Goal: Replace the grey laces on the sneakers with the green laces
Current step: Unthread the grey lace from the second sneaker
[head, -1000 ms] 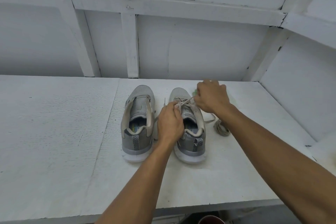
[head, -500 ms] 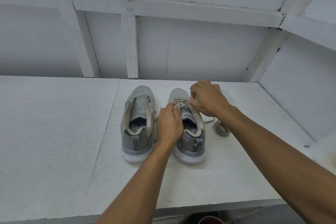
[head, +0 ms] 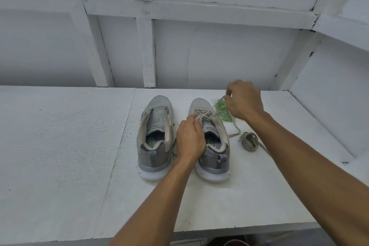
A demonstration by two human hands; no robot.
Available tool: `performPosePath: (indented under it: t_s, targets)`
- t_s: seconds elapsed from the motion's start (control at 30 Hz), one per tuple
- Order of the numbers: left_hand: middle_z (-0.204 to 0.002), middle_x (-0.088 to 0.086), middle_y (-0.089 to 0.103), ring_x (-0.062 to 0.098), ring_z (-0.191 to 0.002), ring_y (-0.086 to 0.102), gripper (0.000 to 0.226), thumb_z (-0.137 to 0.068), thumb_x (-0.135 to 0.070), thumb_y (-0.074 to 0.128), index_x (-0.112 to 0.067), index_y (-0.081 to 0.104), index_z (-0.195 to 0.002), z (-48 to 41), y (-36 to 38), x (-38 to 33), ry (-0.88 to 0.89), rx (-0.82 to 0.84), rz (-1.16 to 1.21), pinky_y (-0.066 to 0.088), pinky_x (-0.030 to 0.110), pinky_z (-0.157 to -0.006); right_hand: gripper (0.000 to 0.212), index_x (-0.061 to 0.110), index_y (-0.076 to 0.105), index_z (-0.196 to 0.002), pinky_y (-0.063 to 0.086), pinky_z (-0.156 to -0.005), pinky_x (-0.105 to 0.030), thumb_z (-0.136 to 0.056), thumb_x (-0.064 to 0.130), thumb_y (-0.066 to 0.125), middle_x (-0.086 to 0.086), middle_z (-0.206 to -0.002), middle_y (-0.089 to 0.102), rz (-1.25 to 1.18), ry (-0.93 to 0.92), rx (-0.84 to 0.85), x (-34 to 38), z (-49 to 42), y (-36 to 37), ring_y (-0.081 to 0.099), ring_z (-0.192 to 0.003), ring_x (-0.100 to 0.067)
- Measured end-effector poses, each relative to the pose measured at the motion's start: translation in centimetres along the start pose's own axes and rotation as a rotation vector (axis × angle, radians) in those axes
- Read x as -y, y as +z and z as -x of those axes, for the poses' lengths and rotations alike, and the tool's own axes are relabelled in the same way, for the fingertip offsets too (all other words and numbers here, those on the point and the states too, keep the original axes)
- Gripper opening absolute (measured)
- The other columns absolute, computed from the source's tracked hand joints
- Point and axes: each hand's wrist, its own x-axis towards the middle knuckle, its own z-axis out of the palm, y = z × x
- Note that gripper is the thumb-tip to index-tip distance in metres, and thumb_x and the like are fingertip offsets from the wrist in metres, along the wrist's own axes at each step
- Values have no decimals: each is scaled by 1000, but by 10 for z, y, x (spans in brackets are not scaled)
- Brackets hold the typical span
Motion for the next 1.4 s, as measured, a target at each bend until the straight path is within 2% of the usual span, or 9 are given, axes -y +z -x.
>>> performPosePath:
  t_s: [0.13, 0.37, 0.63, 0.77, 0.87, 1.0, 1.13, 1.23, 1.4]
  targets:
    - [-107, 10, 67, 28, -100, 58, 34, -103, -27, 35, -14, 60, -121, -1, -2, 0, 18, 8, -16, 36, 31, -75, 40, 23, 50, -133, 32, -106, -47, -93, 23, 55, 0, -148, 40, -181, -88, 206, 14, 9, 6, 35, -135, -27]
    - [-104, 11, 66, 27, -93, 57, 34, -103, -30, 32, -16, 59, -117, -3, -1, 3, 16, 45, -53, 32, 30, -68, 18, 23, 61, -109, 20, -111, -46, -96, 25, 48, 8, -141, 50, -27, -318, 193, 29, 35, 34, 18, -146, -22]
    - [-110, 10, 65, 29, -102, 57, 36, -104, -31, 32, -16, 58, -122, 0, -4, -1, 15, 41, -61, 42, 36, -83, 25, 11, 54, -114, 32, -102, -49, -89, 11, 51, -7, -128, 52, 49, -95, -42, -1, 5, 6, 34, -131, -29]
    - [-105, 11, 66, 30, -97, 58, 35, -104, -31, 32, -15, 60, -117, 0, -4, -1, 10, 34, -54, 41, 36, -76, 36, 21, 53, -129, 22, -114, -47, -94, 31, 52, 1, -150, 38, -39, -325, 147, 18, 21, 18, 22, -143, -24]
    - [-103, 10, 66, 28, -94, 58, 34, -104, -32, 32, -16, 60, -115, 1, -5, -1, 2, 45, -50, 37, 33, -70, 30, 25, 60, -122, 16, -116, -46, -98, 37, 46, 6, -154, 33, 55, -382, 200, 26, 29, 27, 11, -148, -22]
    - [-105, 11, 66, 30, -97, 57, 35, -104, -32, 31, -16, 59, -118, 1, -5, -3, 4, 44, -68, 38, 35, -74, 24, 22, 67, -107, 20, -111, -48, -97, 33, 48, 6, -143, 50, 59, -412, 131, 21, 25, 25, 24, -144, -26]
    - [-109, 10, 66, 30, -101, 57, 35, -104, -30, 32, -16, 59, -121, 0, -4, -2, 7, 40, -62, 41, 37, -81, 12, 7, 62, -90, 38, -86, -45, -84, 13, 54, -11, -101, 65, 53, -224, -159, 3, 6, 8, 53, -109, -36]
    - [-109, 10, 66, 30, -101, 58, 36, -104, -30, 32, -15, 59, -121, 0, -3, -3, -4, 38, -65, 42, 37, -81, 27, 7, 59, -111, 37, -96, -49, -87, 16, 52, -11, -124, 58, 12, -85, -127, -4, -3, 2, 43, -124, -35]
    - [-106, 11, 65, 29, -97, 58, 34, -104, -31, 32, -15, 59, -117, 1, -3, -3, -20, 34, -49, 37, 33, -74, 34, 24, 59, -123, 18, -116, -48, -92, 35, 52, 4, -153, 35, 14, -374, 195, 20, 19, 17, 14, -147, -24]
